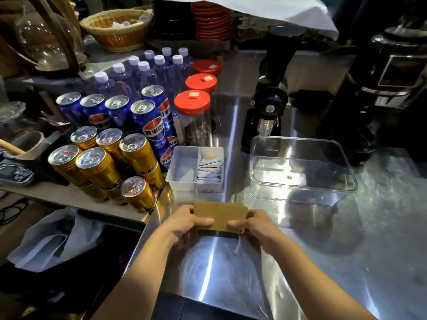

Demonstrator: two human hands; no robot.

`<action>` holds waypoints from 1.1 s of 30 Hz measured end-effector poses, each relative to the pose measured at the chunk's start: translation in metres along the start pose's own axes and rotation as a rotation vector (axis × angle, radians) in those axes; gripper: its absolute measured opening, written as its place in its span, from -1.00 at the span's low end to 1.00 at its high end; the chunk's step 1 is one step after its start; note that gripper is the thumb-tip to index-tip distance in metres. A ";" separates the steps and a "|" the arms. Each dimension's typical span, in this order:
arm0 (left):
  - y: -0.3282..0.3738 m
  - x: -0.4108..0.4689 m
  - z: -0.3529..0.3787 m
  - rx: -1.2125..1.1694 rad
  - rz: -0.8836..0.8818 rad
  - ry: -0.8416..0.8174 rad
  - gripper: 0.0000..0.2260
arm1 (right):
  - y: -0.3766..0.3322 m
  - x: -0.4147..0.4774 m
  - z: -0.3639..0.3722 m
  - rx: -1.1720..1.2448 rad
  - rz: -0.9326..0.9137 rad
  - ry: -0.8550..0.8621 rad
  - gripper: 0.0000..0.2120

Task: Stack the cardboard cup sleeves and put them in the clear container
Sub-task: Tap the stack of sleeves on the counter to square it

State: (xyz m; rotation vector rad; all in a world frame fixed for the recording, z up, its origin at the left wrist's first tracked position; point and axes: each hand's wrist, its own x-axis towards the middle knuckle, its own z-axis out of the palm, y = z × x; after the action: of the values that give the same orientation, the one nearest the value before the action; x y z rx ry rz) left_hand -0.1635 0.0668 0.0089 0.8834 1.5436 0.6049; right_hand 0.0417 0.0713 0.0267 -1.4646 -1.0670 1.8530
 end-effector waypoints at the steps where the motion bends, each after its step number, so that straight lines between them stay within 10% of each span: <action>1: 0.001 -0.001 0.012 0.044 0.063 -0.030 -0.55 | 0.002 -0.007 -0.011 -0.012 -0.036 0.019 -0.83; 10: 0.012 -0.012 0.122 0.413 0.469 -0.018 -0.53 | 0.052 -0.051 -0.105 -0.315 -0.294 0.262 -0.58; 18: 0.002 -0.029 0.162 -0.310 0.299 -0.342 -0.28 | 0.075 -0.067 -0.116 -0.159 -0.359 0.319 -0.41; 25: 0.000 -0.018 0.182 -0.337 0.355 0.037 -0.87 | 0.073 -0.049 -0.095 0.131 -0.379 0.568 -0.87; 33: 0.003 -0.012 0.192 -0.439 0.378 0.096 -0.81 | 0.072 -0.036 -0.090 0.152 -0.373 0.714 -0.78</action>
State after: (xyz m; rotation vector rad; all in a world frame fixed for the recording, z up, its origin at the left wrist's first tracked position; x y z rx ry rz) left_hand 0.0256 0.0387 -0.0142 0.8154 1.2592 1.2223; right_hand 0.1422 0.0263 -0.0237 -1.5277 -0.7496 0.9986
